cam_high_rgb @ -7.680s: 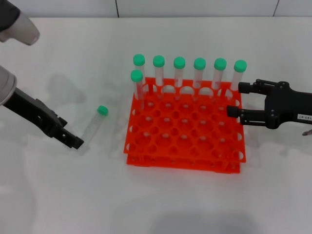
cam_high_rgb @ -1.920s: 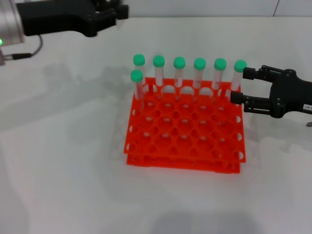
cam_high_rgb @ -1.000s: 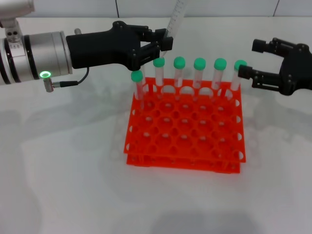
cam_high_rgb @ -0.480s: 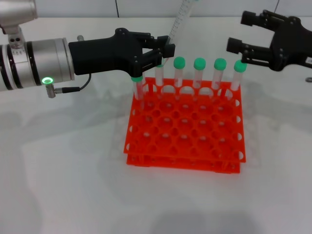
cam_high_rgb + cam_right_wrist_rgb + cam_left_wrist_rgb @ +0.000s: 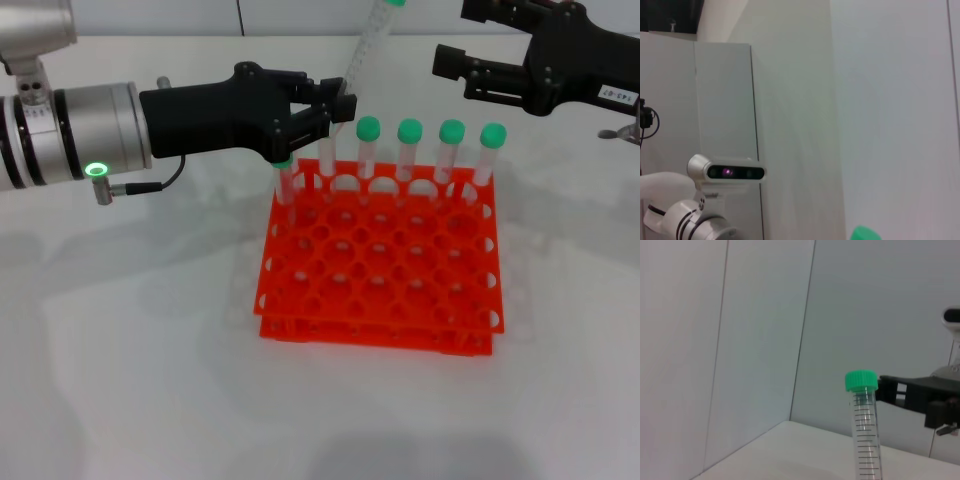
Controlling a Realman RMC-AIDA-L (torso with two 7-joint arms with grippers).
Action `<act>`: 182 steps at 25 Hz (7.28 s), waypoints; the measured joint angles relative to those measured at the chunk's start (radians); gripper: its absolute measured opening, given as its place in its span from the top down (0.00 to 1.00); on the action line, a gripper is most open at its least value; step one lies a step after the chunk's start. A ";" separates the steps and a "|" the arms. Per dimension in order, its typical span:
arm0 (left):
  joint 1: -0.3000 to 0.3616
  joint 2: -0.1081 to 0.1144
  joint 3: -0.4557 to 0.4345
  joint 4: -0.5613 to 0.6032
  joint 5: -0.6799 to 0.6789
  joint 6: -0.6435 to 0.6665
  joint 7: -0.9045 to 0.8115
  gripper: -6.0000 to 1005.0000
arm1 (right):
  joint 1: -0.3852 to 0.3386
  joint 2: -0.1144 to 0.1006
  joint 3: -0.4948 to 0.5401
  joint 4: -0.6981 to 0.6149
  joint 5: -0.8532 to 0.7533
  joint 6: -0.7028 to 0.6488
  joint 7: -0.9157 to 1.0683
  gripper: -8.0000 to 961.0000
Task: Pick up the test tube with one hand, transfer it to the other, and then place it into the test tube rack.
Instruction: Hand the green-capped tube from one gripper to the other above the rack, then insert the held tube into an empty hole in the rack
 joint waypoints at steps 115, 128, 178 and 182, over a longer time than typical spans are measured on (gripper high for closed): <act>0.018 -0.018 0.009 0.002 -0.019 -0.027 0.019 0.93 | 0.132 -0.002 -0.088 0.105 0.062 0.083 -0.001 0.72; 0.074 -0.026 0.012 0.086 -0.018 -0.007 -0.086 0.36 | 0.126 -0.003 -0.088 0.108 0.065 0.079 -0.001 0.72; 0.478 0.021 0.004 0.446 0.229 0.183 -0.408 0.14 | 0.045 0.009 -0.378 0.095 0.221 0.153 -0.035 0.72; 0.473 0.022 0.004 0.449 0.262 0.186 -0.404 0.14 | 0.048 0.009 -0.464 0.090 0.298 0.236 -0.062 0.72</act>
